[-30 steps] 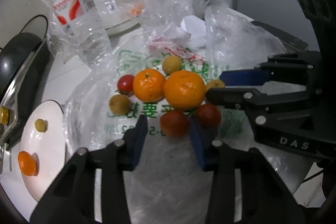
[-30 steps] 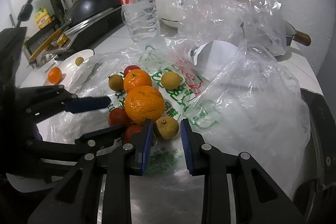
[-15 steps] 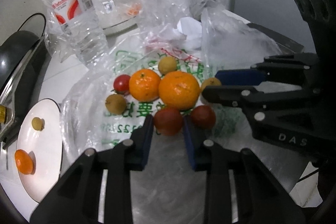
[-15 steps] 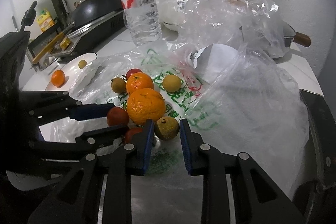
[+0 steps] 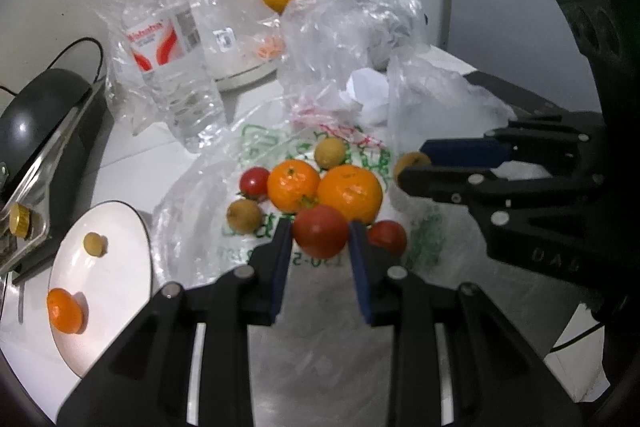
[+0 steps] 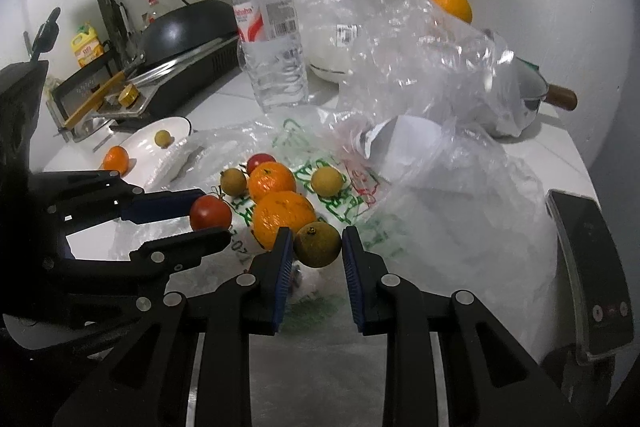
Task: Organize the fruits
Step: 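Carry the tomato with the left gripper while the right carries the brown fruit to the plate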
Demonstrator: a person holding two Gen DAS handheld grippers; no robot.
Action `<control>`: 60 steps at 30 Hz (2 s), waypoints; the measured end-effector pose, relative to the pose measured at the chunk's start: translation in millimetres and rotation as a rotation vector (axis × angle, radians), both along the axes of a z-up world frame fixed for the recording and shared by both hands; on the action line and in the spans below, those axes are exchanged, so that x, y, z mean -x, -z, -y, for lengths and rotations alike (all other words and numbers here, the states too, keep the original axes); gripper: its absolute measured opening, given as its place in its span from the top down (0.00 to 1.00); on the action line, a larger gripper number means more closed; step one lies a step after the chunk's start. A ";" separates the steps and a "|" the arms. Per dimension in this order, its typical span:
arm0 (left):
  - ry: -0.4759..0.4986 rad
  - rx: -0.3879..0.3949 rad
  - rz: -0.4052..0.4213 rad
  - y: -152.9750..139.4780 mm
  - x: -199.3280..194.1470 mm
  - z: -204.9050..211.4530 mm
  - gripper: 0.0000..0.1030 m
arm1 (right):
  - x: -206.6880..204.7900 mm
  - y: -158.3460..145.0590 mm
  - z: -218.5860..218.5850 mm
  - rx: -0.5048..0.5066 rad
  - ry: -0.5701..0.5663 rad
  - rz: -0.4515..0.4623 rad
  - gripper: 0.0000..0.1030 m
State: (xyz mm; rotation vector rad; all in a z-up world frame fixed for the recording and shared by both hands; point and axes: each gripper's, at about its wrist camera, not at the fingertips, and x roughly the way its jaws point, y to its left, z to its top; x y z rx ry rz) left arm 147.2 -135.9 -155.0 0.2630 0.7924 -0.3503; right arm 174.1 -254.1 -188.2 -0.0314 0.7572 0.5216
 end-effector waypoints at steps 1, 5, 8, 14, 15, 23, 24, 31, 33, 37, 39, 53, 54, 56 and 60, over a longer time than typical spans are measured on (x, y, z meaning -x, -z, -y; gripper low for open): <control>-0.001 0.000 0.005 -1.1 1.7 -1.1 0.71 | 1.2 -2.0 -1.2 0.000 0.000 0.004 0.74; -0.014 0.005 0.031 -8.7 8.3 -10.6 0.71 | 6.6 -10.3 -8.3 -0.004 -0.006 0.023 0.74; -0.026 0.010 0.047 -14.2 13.0 -20.7 0.71 | 10.8 -16.2 -15.6 -0.006 -0.016 0.035 0.74; -0.048 0.019 0.070 -22.6 20.8 -42.8 0.71 | 18.6 -27.0 -34.3 -0.013 -0.041 0.054 0.74; -0.052 0.020 0.073 -23.7 22.1 -47.0 0.71 | 19.4 -28.2 -38.3 -0.013 -0.045 0.056 0.74; -0.087 0.020 0.081 -23.5 29.9 -76.4 0.71 | 25.0 -33.8 -71.2 -0.005 -0.084 0.066 0.74; -0.092 0.021 0.081 -23.4 30.8 -80.6 0.71 | 25.5 -34.5 -75.4 -0.004 -0.088 0.067 0.74; -0.128 0.027 0.081 -20.6 33.7 -106.4 0.71 | 28.7 -36.4 -101.7 0.008 -0.123 0.068 0.74; -0.136 0.030 0.081 -19.9 35.1 -112.7 0.71 | 29.3 -37.4 -107.6 0.011 -0.132 0.069 0.74; -0.150 0.032 0.079 -17.4 36.7 -124.4 0.71 | 29.5 -38.1 -121.4 0.019 -0.148 0.067 0.74; -0.157 0.033 0.080 -16.7 37.4 -129.6 0.71 | 30.1 -37.7 -127.2 0.023 -0.155 0.065 0.74; -0.237 0.043 0.052 3.2 37.8 -183.6 0.71 | 29.5 -33.8 -175.1 0.070 -0.211 0.048 0.74; -0.244 0.044 0.049 5.0 37.6 -188.0 0.71 | 29.5 -33.6 -179.7 0.073 -0.217 0.047 0.74; -0.252 0.045 0.044 8.6 36.4 -194.5 0.71 | 29.6 -32.9 -187.3 0.077 -0.227 0.044 0.74; -0.268 0.049 0.033 14.8 35.2 -208.4 0.71 | 27.8 -30.1 -201.5 0.087 -0.243 0.034 0.74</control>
